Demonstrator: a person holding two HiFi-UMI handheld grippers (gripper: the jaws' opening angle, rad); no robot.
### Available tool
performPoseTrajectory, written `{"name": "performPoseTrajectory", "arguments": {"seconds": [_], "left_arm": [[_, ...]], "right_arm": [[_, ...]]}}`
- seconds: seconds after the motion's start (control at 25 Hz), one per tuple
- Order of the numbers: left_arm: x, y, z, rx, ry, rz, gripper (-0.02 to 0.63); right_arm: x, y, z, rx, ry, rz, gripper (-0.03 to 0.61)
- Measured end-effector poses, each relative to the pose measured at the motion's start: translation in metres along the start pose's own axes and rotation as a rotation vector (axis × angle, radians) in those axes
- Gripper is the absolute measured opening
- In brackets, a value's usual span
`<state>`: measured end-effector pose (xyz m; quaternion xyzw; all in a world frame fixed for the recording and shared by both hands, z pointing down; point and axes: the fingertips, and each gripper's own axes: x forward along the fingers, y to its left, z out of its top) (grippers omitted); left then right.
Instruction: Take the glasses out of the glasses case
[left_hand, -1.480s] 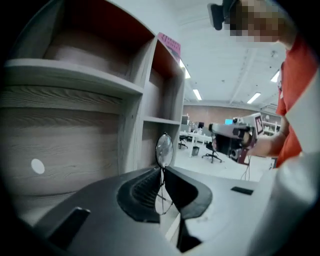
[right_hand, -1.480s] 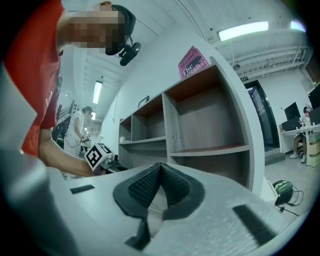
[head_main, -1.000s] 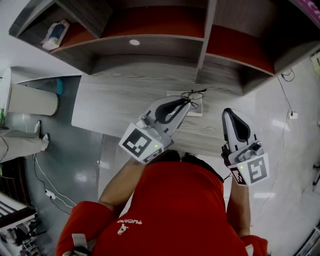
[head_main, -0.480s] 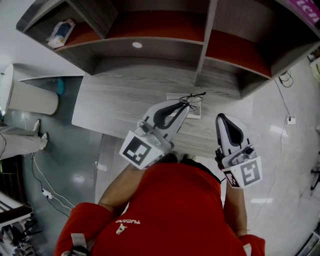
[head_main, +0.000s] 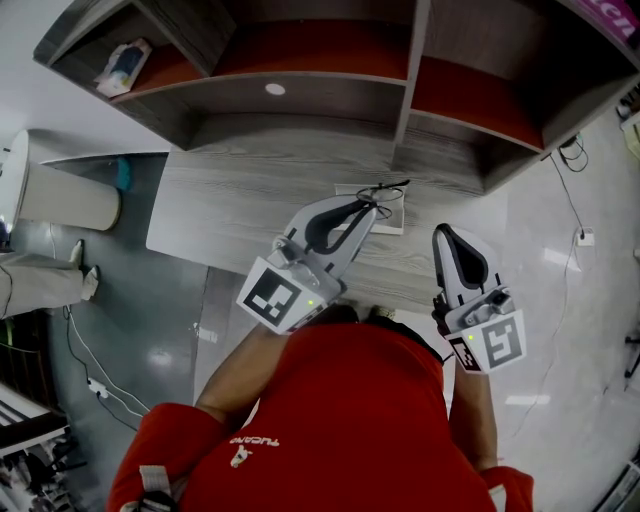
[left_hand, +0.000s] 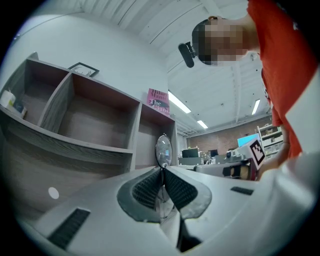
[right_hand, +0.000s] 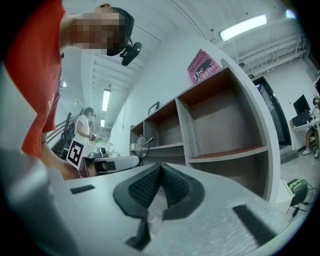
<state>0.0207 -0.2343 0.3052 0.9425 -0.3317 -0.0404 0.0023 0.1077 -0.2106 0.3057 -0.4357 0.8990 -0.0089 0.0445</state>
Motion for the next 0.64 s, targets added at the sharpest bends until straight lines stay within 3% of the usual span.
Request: {"name": "performPoseTrajectory", "arguments": {"seconds": [0.28,0.44,0.64], "left_arm": [[-0.003,0.003,0.0,0.004,0.009,-0.006,0.028],[0.0,0.004,0.007,0.014,-0.038,-0.009,0.028],[-0.001,0.005,-0.006,-0.007,0.032,-0.009,0.028]], "right_arm": [[0.002,0.001,-0.001,-0.001,0.005,-0.006,0.003],[0.001,-0.001,-0.003,-0.002,0.009,-0.014,0.003],[0.002,-0.001,-0.002,-0.004,0.005,-0.016,0.003]]}}
